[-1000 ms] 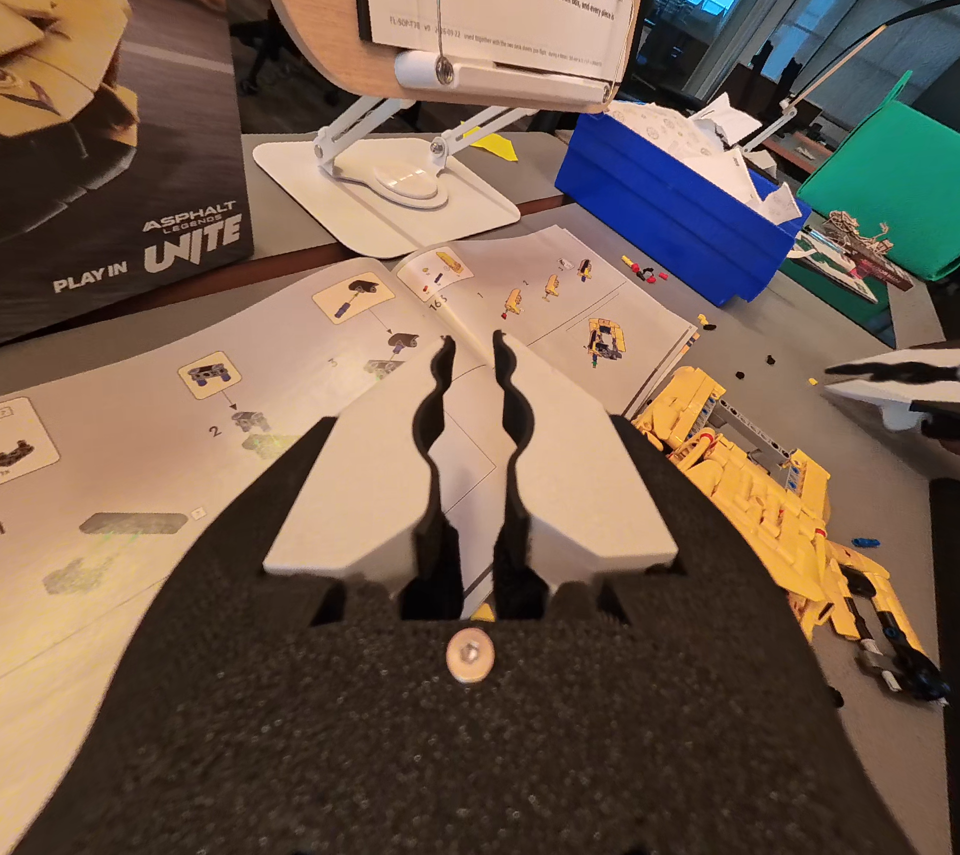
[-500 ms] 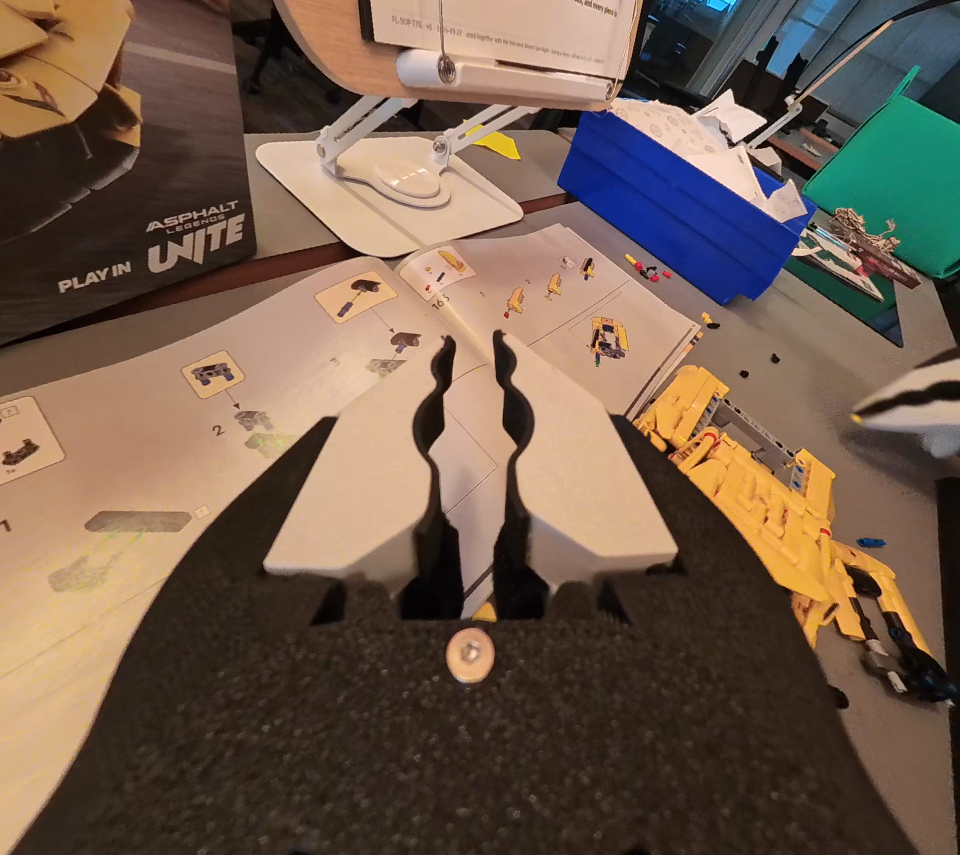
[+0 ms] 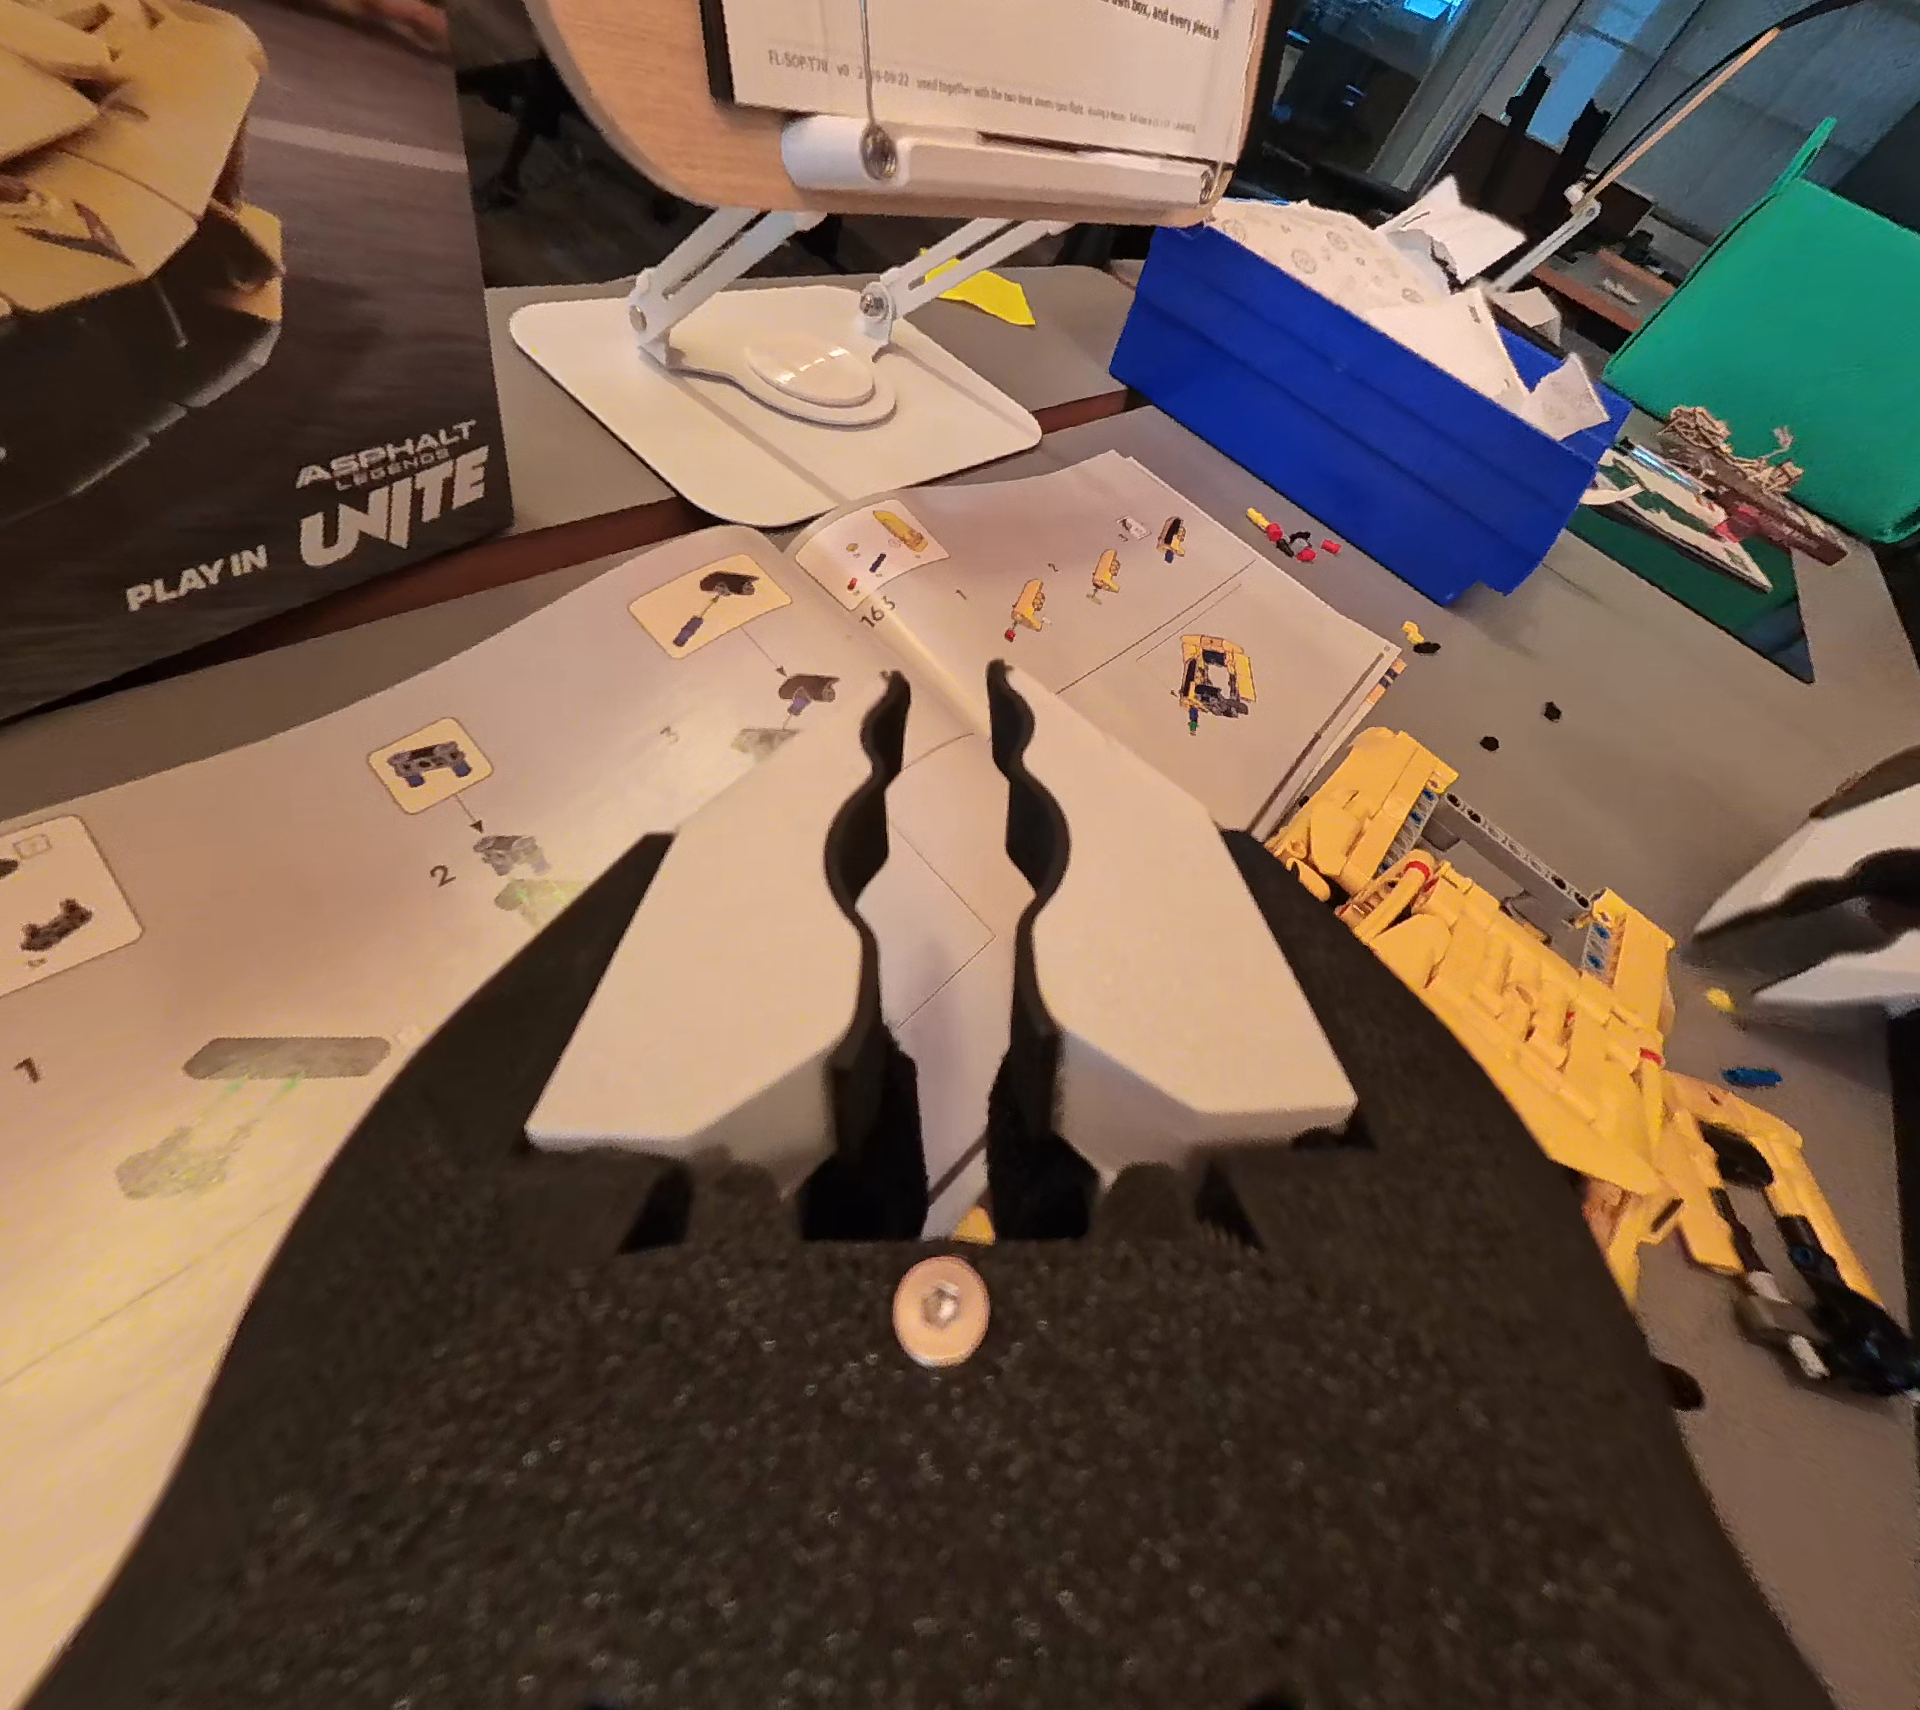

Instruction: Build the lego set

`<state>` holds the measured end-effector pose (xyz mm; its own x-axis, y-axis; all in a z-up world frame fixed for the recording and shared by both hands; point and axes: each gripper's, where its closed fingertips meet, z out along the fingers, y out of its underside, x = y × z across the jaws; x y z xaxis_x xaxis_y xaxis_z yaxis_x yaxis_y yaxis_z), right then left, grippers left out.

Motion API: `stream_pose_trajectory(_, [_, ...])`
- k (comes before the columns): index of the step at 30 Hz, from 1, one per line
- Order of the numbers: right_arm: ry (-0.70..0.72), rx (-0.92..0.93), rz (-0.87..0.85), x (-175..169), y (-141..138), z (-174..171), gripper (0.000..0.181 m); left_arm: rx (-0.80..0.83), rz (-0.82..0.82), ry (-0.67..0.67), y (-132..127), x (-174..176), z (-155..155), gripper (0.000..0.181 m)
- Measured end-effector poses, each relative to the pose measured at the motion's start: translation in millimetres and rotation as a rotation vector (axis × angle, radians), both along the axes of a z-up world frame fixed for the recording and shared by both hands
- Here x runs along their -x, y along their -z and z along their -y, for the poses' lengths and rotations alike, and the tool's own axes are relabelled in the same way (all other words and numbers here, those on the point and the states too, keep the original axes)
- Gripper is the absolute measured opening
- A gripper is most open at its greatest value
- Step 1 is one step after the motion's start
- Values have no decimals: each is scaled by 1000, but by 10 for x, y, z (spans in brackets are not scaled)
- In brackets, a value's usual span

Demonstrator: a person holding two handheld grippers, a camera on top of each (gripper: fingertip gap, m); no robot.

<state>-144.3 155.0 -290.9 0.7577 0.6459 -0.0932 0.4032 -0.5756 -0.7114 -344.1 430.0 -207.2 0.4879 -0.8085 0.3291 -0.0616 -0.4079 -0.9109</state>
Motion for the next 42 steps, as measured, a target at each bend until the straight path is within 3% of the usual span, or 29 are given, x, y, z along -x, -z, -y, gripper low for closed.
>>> stream_pose_trajectory(4, [104,-168,-176,27,-352,-352,23,-110,52,18,-280,12,130,14])
stream_pose_trajectory(8, [201,-286,-307,26,-565,-566,25,-81,55,39,-511,363,582,14])
stream_pose_trajectory(10, [202,-302,-296,33,-544,-577,25,-20,-1,-20,-472,786,846,29])
stream_pose_trajectory(12, [189,-308,-270,45,-528,-576,25,27,-66,-115,-362,1360,1122,28])
stream_pose_trajectory(17, [164,-275,-218,109,-395,-559,25,109,-341,-529,167,3045,1632,28])
stream_pose_trajectory(21, [146,-250,-166,139,-291,-551,25,183,-421,-682,426,3648,1830,29])
stream_pose_trajectory(32, [186,-193,-217,82,-252,-569,22,284,-452,-657,887,3714,1921,33])
stream_pose_trajectory(39, [195,-178,-243,67,-255,-573,22,268,-456,-648,917,3641,1811,32])
stream_pose_trajectory(42, [188,-174,-236,79,-244,-566,21,267,-469,-633,915,3602,1771,24])
